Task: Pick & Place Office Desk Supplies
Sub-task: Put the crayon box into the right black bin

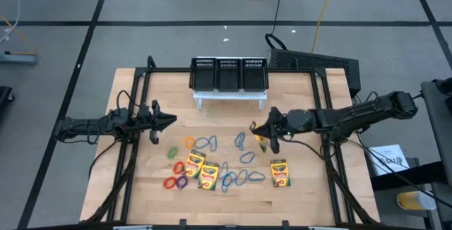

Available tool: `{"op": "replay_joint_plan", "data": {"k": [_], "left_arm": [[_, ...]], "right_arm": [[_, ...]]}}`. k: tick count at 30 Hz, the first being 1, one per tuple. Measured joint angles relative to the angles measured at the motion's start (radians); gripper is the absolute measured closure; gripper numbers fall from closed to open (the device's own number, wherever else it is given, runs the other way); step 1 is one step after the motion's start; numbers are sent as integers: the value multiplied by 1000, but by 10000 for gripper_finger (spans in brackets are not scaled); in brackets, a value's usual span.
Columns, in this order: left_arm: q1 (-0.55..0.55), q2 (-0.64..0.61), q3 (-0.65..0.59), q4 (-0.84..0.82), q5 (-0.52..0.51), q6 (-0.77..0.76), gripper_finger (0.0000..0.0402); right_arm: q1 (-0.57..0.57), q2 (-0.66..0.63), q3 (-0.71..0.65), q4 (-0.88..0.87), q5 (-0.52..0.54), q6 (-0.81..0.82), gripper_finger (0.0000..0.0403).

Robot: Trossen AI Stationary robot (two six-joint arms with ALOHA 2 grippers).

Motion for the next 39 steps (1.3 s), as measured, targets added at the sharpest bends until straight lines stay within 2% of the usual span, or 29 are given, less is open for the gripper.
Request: {"op": "replay_joint_plan", "data": {"k": [11, 18, 24, 28, 33, 39], "left_arm": [[0, 0, 0, 0, 0, 0, 346], [0, 0, 0, 0, 0, 0, 346], [0, 0, 0, 0, 0, 0, 346], [0, 0, 0, 0, 0, 0, 346], [0, 0, 0, 0, 0, 0, 346], [0, 0, 0, 0, 0, 0, 346]], "right_arm": [[-25, 0, 1, 259, 3, -94, 403], [-131, 0, 2, 342, -5, -91, 403], [-254, 8, 54, 342, -108, -88, 403], [-327, 38, 167, 258, -186, -125, 403], [-410, 116, 360, 56, -190, -199, 403], [-526, 227, 541, -86, -186, -191, 403]]}}
